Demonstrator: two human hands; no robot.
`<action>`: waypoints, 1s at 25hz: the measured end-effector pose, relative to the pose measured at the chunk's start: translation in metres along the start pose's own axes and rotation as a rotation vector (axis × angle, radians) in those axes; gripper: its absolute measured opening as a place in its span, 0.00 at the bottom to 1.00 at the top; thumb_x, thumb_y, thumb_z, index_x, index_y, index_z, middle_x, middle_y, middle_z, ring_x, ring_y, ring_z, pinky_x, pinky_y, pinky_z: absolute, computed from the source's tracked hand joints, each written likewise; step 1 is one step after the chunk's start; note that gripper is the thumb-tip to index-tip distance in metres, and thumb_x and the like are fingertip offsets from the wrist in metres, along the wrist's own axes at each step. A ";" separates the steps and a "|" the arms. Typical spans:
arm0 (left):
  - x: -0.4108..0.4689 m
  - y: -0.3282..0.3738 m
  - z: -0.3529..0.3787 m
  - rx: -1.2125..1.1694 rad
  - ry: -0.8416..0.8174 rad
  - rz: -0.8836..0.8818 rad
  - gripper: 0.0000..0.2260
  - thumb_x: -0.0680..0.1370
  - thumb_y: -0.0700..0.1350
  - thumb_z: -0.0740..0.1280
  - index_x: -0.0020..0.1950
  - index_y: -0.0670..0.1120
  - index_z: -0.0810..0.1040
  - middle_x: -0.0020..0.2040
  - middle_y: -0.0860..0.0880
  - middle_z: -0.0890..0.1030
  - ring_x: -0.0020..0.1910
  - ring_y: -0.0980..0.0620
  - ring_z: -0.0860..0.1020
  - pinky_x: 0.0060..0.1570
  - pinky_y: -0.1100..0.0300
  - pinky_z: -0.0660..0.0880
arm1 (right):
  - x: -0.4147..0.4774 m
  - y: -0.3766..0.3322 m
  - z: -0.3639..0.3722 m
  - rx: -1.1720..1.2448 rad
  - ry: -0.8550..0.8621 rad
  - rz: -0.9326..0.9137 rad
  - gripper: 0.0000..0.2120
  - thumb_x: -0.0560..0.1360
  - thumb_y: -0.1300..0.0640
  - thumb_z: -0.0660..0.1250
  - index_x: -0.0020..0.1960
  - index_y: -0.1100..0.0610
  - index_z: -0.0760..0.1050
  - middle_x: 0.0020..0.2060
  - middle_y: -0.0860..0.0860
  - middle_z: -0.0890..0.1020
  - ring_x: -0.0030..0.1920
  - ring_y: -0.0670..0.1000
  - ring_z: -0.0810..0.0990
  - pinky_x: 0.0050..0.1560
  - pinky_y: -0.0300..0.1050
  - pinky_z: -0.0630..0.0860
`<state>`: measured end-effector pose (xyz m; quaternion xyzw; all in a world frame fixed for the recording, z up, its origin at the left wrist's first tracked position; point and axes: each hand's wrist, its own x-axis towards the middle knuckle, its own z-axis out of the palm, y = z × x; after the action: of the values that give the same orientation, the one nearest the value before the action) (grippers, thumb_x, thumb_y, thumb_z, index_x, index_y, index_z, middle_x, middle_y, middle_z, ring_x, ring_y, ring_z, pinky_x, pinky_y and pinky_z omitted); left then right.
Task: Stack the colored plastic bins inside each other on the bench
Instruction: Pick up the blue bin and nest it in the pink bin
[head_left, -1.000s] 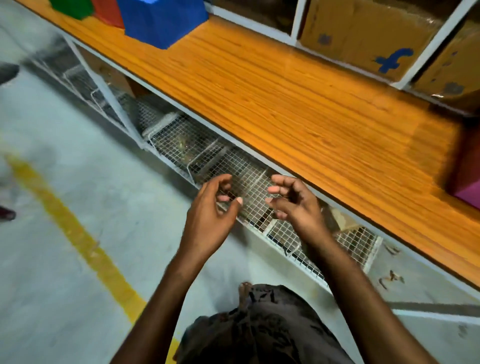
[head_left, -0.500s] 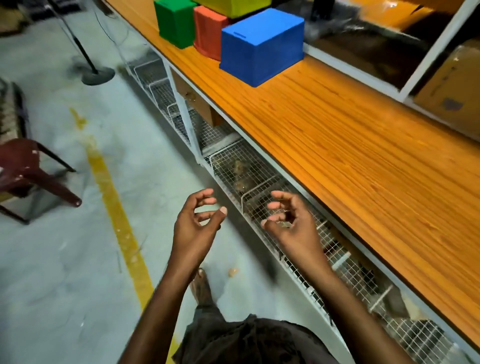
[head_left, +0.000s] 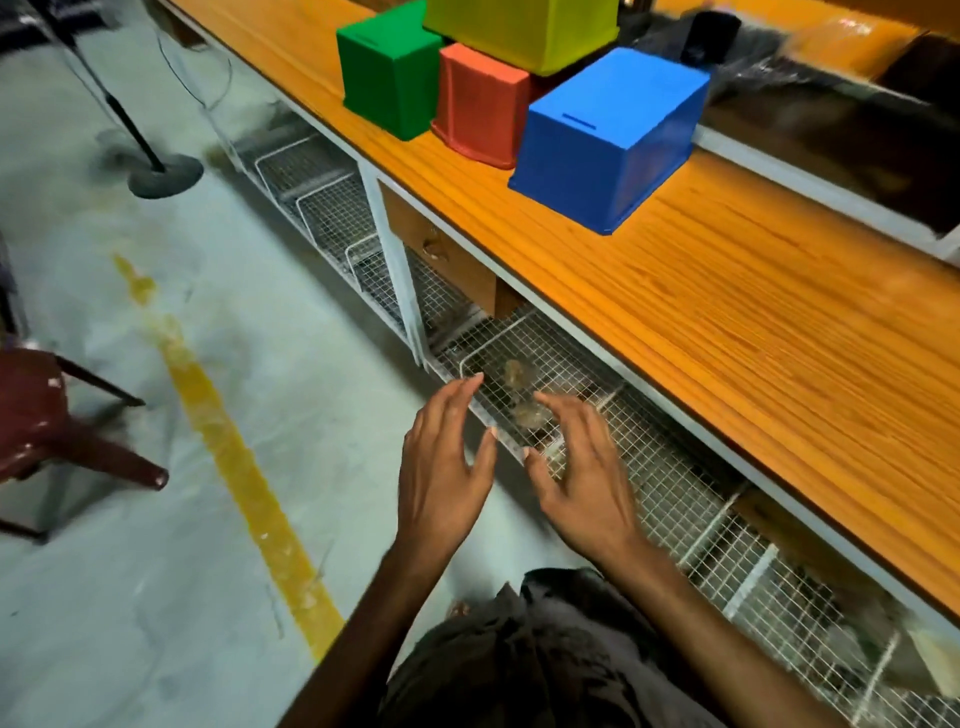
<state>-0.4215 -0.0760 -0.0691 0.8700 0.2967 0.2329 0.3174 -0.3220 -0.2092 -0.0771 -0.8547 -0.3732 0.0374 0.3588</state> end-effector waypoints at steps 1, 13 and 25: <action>0.012 -0.012 0.001 -0.027 -0.025 -0.017 0.26 0.80 0.48 0.68 0.78 0.57 0.66 0.73 0.55 0.70 0.72 0.54 0.70 0.65 0.56 0.72 | 0.010 0.000 0.011 -0.017 -0.019 0.007 0.28 0.77 0.48 0.63 0.76 0.48 0.64 0.67 0.48 0.71 0.62 0.44 0.71 0.54 0.44 0.77; 0.244 -0.062 0.014 -0.170 -0.157 0.095 0.24 0.81 0.48 0.67 0.75 0.61 0.67 0.72 0.59 0.71 0.66 0.60 0.74 0.57 0.60 0.76 | 0.221 0.023 0.062 0.152 0.299 0.192 0.29 0.77 0.59 0.71 0.74 0.46 0.67 0.65 0.41 0.68 0.59 0.43 0.76 0.51 0.47 0.82; 0.512 -0.024 0.075 -0.459 -0.272 0.294 0.24 0.76 0.44 0.75 0.71 0.52 0.75 0.65 0.55 0.79 0.63 0.59 0.77 0.59 0.61 0.75 | 0.407 0.055 -0.003 -0.016 0.826 0.290 0.27 0.74 0.56 0.74 0.71 0.53 0.70 0.67 0.50 0.73 0.69 0.56 0.74 0.63 0.61 0.76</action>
<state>-0.0195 0.2476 -0.0261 0.8323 0.0619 0.2186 0.5057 0.0049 0.0337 -0.0278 -0.8442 -0.0750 -0.2603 0.4625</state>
